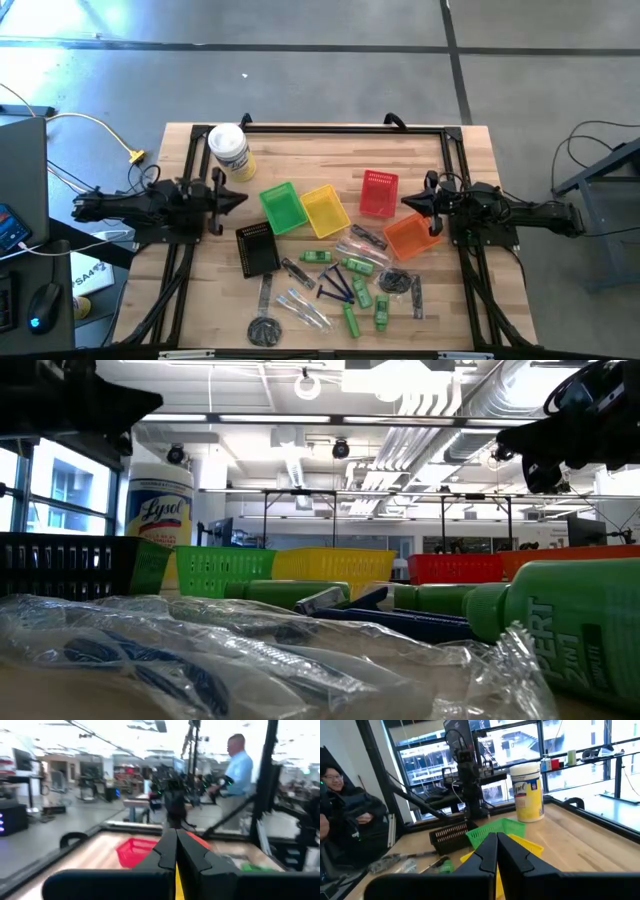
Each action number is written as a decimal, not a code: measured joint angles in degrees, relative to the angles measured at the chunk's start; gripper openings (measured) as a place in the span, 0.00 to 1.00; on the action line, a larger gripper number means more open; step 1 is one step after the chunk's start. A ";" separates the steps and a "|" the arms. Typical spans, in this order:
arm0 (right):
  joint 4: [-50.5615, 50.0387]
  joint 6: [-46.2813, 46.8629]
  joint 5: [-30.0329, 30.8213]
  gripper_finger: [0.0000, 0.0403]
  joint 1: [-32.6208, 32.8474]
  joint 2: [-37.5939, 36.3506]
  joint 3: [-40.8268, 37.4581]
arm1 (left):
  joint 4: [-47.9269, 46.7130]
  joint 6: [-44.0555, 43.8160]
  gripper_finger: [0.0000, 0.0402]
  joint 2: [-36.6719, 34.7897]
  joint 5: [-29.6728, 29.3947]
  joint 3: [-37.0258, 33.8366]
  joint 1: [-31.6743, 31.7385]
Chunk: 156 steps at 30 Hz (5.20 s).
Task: Pick & Place Travel size toiletries
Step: Adjust the yellow bin, then put the green shampoo into the yellow bin
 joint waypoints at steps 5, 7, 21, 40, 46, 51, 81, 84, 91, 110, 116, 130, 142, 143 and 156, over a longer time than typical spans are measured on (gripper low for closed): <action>0.48 0.14 1.23 0.00 0.00 0.00 0.00 | 2.80 0.32 0.00 10.20 -3.91 7.15 0.00; 0.80 0.43 1.57 0.00 -0.02 -0.02 0.00 | 2.04 1.13 0.00 17.00 -5.98 11.73 0.00; 0.26 0.95 1.46 0.00 -0.02 -0.01 0.00 | -36.00 0.55 0.00 68.81 -13.80 58.05 5.50; -0.94 5.11 -6.87 0.00 0.00 -0.02 0.00 | -61.25 1.01 0.44 106.20 16.94 84.71 17.68; -1.10 5.05 -5.41 0.00 0.00 0.00 0.00 | -60.31 2.06 0.55 108.62 12.52 84.73 17.98; -1.10 5.05 -4.32 0.00 0.00 0.00 0.01 | -59.01 2.65 0.56 109.49 12.90 84.82 19.04; -2.29 5.05 -4.50 0.00 0.00 0.00 0.00 | -49.38 11.62 0.04 114.62 12.44 84.69 22.07; -2.36 5.03 -4.51 0.00 -0.02 0.00 0.00 | -47.80 12.20 0.03 114.60 12.48 84.69 22.18; -2.38 5.03 -4.51 0.00 0.00 0.00 0.00 | -44.78 13.62 0.03 114.60 11.73 84.69 24.17; -2.75 4.98 -4.50 0.00 0.00 0.00 0.00 | -40.58 15.13 0.02 114.60 11.63 84.69 25.99; -3.42 4.98 -4.50 0.00 0.00 0.00 0.00 | -40.85 15.13 0.08 114.60 11.61 84.69 25.88; -3.48 4.98 -4.49 0.00 -0.02 0.00 0.00 | -44.24 13.18 0.59 113.70 12.25 85.67 25.86; -3.89 4.98 -4.51 0.00 -0.01 0.00 0.00 | -67.28 12.48 0.55 110.69 10.47 103.78 21.16; -3.97 4.98 -4.51 0.00 -0.02 0.00 0.00 | -66.87 13.26 0.52 109.34 9.93 104.28 20.41; -4.13 4.98 -4.53 0.00 -0.01 0.00 0.00 | -65.26 10.84 0.02 90.87 7.20 104.55 14.29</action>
